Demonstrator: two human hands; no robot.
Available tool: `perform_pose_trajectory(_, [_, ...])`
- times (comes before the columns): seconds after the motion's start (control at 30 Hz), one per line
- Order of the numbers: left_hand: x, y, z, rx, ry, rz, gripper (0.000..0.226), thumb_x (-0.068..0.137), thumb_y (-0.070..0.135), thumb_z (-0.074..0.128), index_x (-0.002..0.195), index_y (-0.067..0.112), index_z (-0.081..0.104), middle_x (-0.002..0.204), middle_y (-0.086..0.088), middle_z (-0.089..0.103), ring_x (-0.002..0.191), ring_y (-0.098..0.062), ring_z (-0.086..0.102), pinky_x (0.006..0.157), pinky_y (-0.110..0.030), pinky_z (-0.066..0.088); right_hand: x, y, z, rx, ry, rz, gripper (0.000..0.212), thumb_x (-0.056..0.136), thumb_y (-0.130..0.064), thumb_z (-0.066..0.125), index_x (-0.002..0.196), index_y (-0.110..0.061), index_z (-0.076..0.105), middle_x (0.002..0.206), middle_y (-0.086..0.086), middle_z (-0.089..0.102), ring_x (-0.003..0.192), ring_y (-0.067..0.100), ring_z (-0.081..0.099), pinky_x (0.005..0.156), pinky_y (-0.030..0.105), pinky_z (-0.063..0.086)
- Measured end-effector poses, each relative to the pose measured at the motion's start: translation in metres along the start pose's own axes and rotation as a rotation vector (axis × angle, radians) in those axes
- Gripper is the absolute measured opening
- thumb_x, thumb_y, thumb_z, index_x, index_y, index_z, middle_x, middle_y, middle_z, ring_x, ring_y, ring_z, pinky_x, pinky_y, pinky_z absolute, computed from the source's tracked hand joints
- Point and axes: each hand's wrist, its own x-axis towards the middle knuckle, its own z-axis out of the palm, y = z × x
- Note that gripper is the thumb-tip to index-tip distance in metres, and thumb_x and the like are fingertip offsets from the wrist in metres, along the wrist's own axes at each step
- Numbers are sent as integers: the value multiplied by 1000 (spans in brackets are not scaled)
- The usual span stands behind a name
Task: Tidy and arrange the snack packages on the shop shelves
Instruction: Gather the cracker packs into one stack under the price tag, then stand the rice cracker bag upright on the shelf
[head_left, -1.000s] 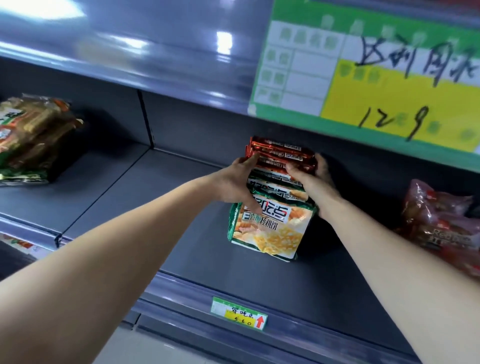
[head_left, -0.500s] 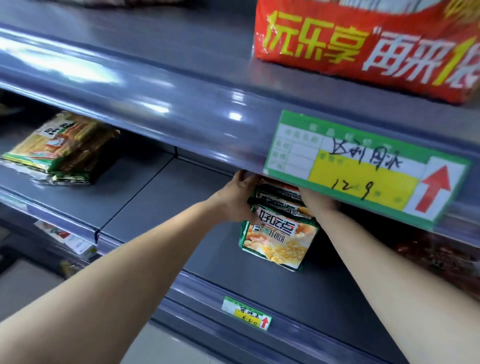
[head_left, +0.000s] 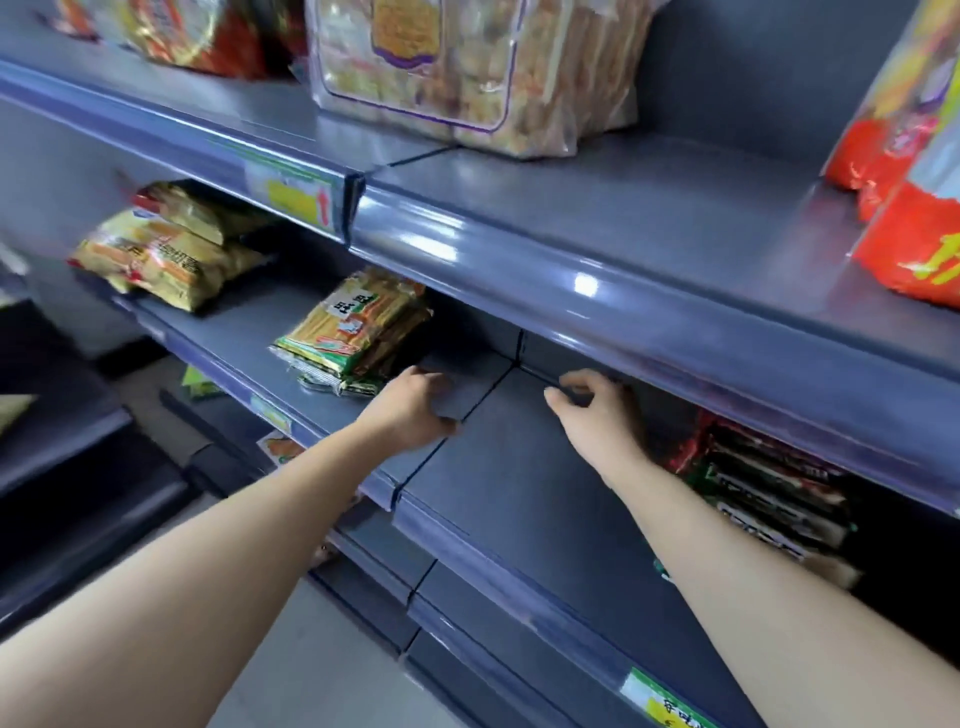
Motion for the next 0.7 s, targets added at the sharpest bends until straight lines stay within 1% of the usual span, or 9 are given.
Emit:
perform_pose_trajectory(0.07, [4,-34,-17,6,7,-38,59,81,27,75,134,11,54,132,-12,55,123,-27,47,97,-25,34,8,-18,31,11,-24,-5,31,93,-29,59,121,-15,58,126,2,57,101,14,51,85,23,36])
perform_pose_trajectory(0.17, [16,-85,-45,11,22,-93,55,81,34,74,129,12,58,126,-12,55,119,-31,51,95,-32,43,28,-42,78,-30,-34,-9,27,90,-30,63,113,-17,61,113,-3,60,96,13,53,80,22,36])
perform_pose_trajectory(0.23, [29,-118,-56,-11,35,-110,55,82,33,73,130,14,57,130,-12,54,121,-30,51,98,-33,42,39,-56,108,-62,-37,21,28,86,-34,66,110,-19,63,111,-2,63,99,15,58,82,24,41])
perform_pose_trajectory(0.33, [50,-158,-70,-32,64,-100,55,84,33,71,134,16,54,137,-10,50,126,-29,48,103,-34,40,58,-72,152,-60,-66,55,35,84,-39,68,111,-17,65,115,1,65,105,18,60,90,29,47])
perform_pose_trajectory(0.47, [82,-193,-78,-26,84,-138,54,87,35,66,135,16,51,133,-14,47,124,-34,45,101,-45,42,82,-89,192,-50,-162,100,50,89,-42,63,128,-12,57,129,3,59,118,20,55,95,28,42])
perform_pose_trajectory(0.53, [97,-202,-79,-59,50,-177,55,89,33,62,138,14,45,139,-15,44,128,-35,42,103,-46,41,95,-95,206,-30,-210,124,60,90,-45,61,138,-10,48,138,5,53,125,21,50,101,31,39])
perform_pose_trajectory(0.57, [105,-207,-79,-90,22,-202,57,91,32,60,142,13,40,143,-16,40,131,-35,40,106,-45,38,103,-95,212,-17,-244,141,66,90,-47,60,142,-9,42,143,6,48,130,22,46,104,32,37])
perform_pose_trajectory(0.63, [119,-216,-79,-182,-40,-249,64,94,31,56,147,10,29,150,-16,33,136,-33,35,108,-37,34,115,-99,223,31,-315,182,80,88,-53,59,149,-10,31,152,6,36,137,23,38,110,36,32])
perform_pose_trajectory(0.7, [130,-227,-76,-334,-103,-323,77,93,35,59,152,10,16,155,-12,28,139,-30,33,106,-33,32,127,-99,234,93,-359,216,99,75,-67,64,151,-16,25,155,2,31,139,23,34,113,41,30])
